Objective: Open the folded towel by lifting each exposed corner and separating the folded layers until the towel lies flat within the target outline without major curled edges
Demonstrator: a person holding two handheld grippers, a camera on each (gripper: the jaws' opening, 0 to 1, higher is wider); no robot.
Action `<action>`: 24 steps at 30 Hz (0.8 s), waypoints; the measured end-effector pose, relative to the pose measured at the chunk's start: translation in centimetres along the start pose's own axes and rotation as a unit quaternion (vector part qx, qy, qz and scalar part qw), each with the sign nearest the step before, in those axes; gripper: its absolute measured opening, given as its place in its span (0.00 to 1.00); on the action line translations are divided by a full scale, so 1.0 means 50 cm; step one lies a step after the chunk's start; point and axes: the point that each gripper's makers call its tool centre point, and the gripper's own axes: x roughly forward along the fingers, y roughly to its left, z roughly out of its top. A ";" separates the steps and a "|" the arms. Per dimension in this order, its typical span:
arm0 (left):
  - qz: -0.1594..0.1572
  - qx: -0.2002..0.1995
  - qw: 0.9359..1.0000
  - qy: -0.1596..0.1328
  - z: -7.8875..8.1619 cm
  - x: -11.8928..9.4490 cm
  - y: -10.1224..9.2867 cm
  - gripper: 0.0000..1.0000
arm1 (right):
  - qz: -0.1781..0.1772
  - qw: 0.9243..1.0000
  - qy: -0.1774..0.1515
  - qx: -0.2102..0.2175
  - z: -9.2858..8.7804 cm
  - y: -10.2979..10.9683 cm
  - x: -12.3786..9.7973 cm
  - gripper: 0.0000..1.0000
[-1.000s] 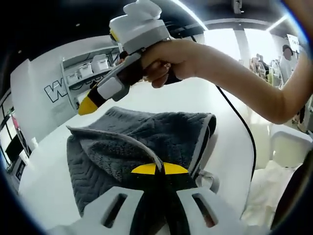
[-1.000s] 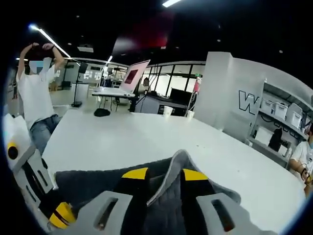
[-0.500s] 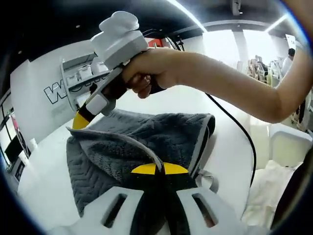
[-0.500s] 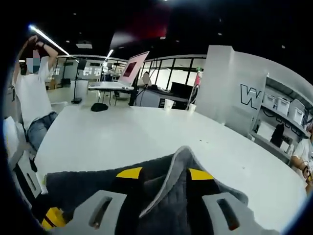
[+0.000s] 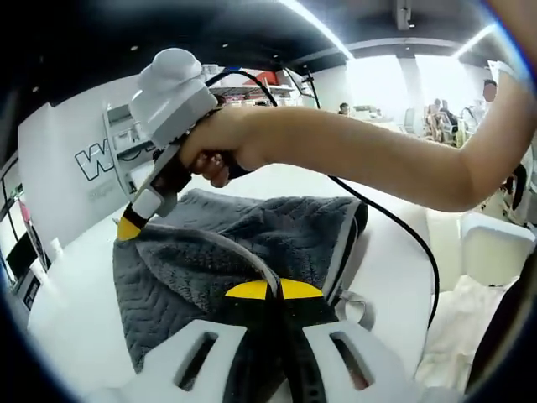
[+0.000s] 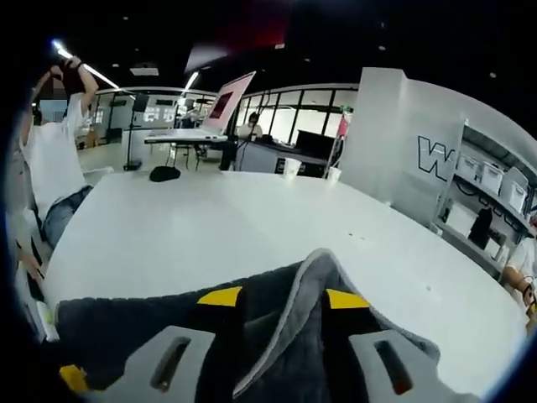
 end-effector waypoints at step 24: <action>0.000 0.003 1.000 -0.013 0.009 0.002 0.002 0.01 | -0.002 1.000 0.013 0.008 -0.013 -0.015 0.044 0.28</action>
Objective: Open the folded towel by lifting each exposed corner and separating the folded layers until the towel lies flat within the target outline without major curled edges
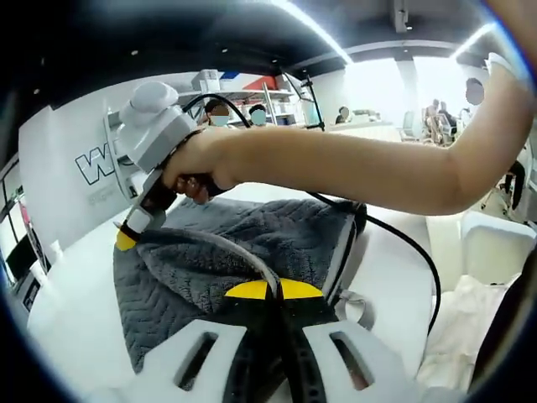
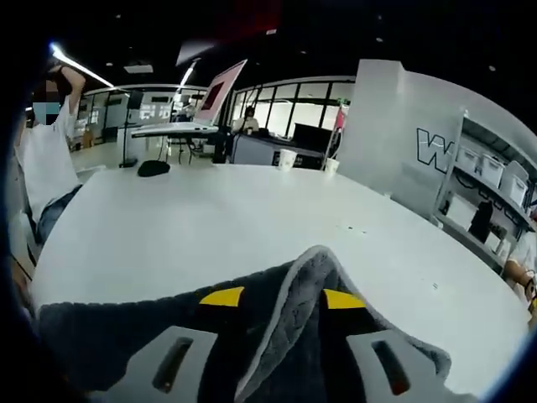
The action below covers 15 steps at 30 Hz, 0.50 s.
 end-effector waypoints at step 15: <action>0.002 0.001 1.000 -0.002 0.002 0.000 0.000 0.01 | -0.005 1.000 0.004 -0.005 -0.016 -0.012 -0.002 0.12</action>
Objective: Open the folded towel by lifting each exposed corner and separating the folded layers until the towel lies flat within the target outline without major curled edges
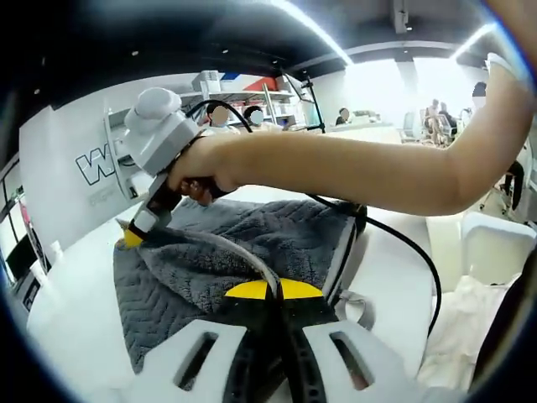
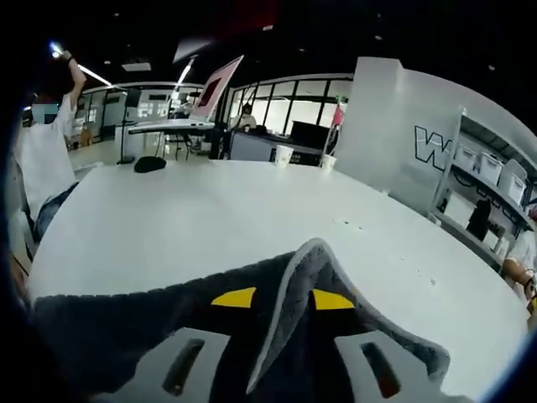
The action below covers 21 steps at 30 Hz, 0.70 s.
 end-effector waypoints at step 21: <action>0.002 0.006 1.000 0.003 -0.001 -0.001 0.003 0.01 | 0.000 1.000 -0.005 -0.005 -0.011 -0.008 -0.009 0.00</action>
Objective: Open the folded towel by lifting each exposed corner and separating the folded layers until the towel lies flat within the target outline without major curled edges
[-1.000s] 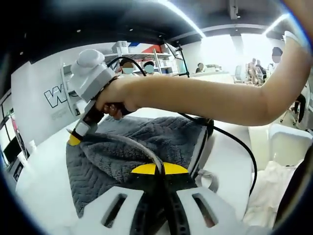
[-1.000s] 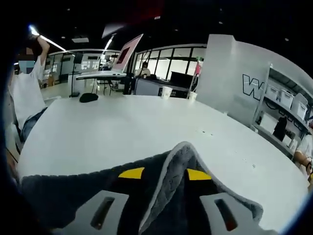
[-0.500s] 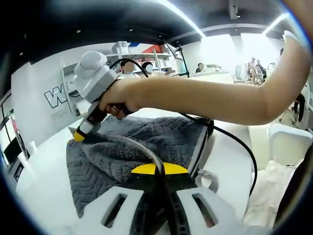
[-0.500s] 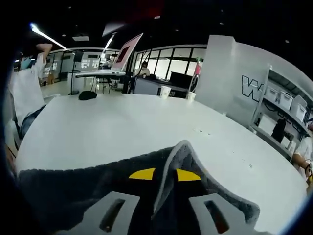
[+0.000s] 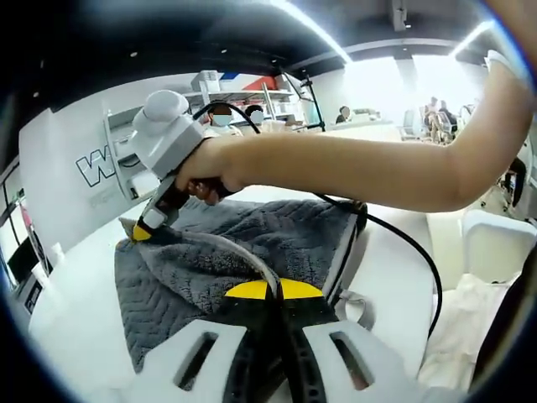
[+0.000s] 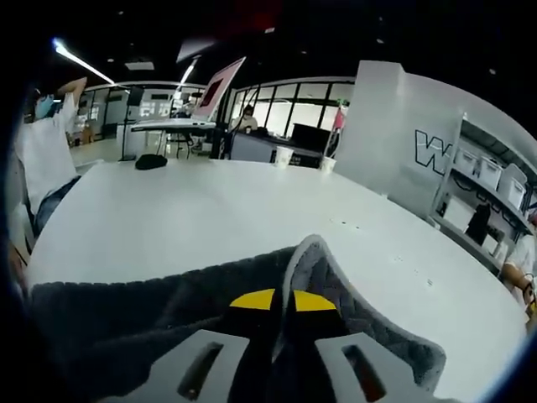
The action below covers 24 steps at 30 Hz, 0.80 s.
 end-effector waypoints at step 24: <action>0.022 0.018 1.000 -0.013 0.013 -0.005 0.019 0.01 | -0.016 1.000 -0.007 0.012 -0.012 -0.024 -0.024 0.00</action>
